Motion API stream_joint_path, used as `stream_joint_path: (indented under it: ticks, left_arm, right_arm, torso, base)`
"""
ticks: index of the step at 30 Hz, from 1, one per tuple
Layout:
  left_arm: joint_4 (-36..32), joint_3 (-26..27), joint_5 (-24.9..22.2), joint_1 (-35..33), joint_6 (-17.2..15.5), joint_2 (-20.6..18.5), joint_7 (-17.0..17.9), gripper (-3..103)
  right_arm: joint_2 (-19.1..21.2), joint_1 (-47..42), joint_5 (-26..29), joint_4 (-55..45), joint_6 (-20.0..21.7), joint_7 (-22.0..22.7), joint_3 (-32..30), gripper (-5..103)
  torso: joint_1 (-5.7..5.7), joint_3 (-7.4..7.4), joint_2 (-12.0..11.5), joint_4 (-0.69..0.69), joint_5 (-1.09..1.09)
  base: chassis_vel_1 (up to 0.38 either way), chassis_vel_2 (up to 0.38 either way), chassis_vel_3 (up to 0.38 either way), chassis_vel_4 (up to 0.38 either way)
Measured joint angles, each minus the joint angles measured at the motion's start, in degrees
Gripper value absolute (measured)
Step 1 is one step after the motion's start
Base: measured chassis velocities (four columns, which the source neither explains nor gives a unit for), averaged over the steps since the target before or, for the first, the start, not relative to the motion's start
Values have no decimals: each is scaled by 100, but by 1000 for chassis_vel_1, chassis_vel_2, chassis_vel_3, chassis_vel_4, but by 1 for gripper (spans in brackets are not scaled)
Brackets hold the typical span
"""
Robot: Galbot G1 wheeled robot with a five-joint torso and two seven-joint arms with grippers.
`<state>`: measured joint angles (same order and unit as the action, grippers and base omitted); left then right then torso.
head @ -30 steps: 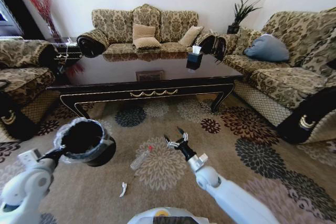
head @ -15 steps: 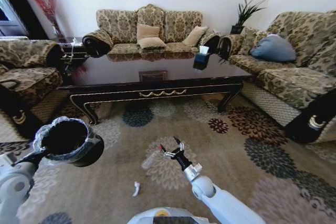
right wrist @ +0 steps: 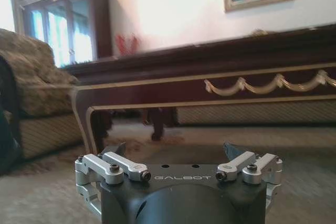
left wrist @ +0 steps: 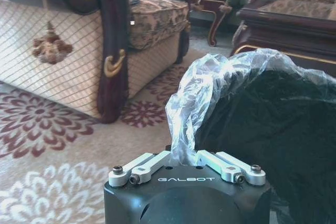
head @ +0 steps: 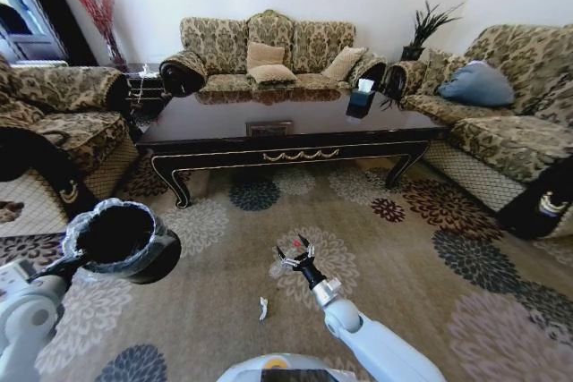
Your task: Move to the front of the table and pick up the trash from the floor, then place it into the trash bin.
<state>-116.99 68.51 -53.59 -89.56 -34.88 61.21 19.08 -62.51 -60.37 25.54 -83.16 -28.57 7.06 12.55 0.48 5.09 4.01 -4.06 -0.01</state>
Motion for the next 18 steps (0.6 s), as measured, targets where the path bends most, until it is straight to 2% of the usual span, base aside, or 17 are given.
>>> stream_joint_path:
  ticks: [4,7,9,12,13,14,18]
  left_arm:
    - [-78,91,-15,-18,0,0,-1,3]
    - [-133,179,-35,-66,0,-2,-2,3]
    - [-138,202,-37,-80,0,-5,-2,3]
    - [-144,255,-42,-141,0,-7,-9,3]
    - [-144,257,-42,-149,1,-6,-14,3]
    - [-144,257,-42,-149,1,-6,-14,3]
    - [-127,263,-31,-162,11,-2,-25,3]
  right_arm:
    - [-315,161,75,277,274,428,130,100]
    - [-613,374,350,474,679,812,274,100]
    - [-662,419,395,504,785,880,305,100]
    - [-905,669,716,582,1689,1681,561,100]
    - [-972,721,842,593,1849,1865,626,100]
    - [-972,721,842,593,1849,1865,626,100]
    - [-1380,985,1712,794,2342,2608,785,100]
  torso:
    - [1,0,0,3,2]
    - [0,0,0,8,1]
    - [0,-1,0,10,1]
    - [1,0,0,4,0]
    - [1,0,0,3,0]
    - [1,0,0,3,0]
    - [0,-1,0,6,0]
  base:
    - [-30,-12,8,-3]
    - [0,0,0,0]
    - [0,0,0,0]
    - [0,0,0,0]
    - [0,0,0,0]
    - [0,0,0,0]
    - [0,0,0,0]
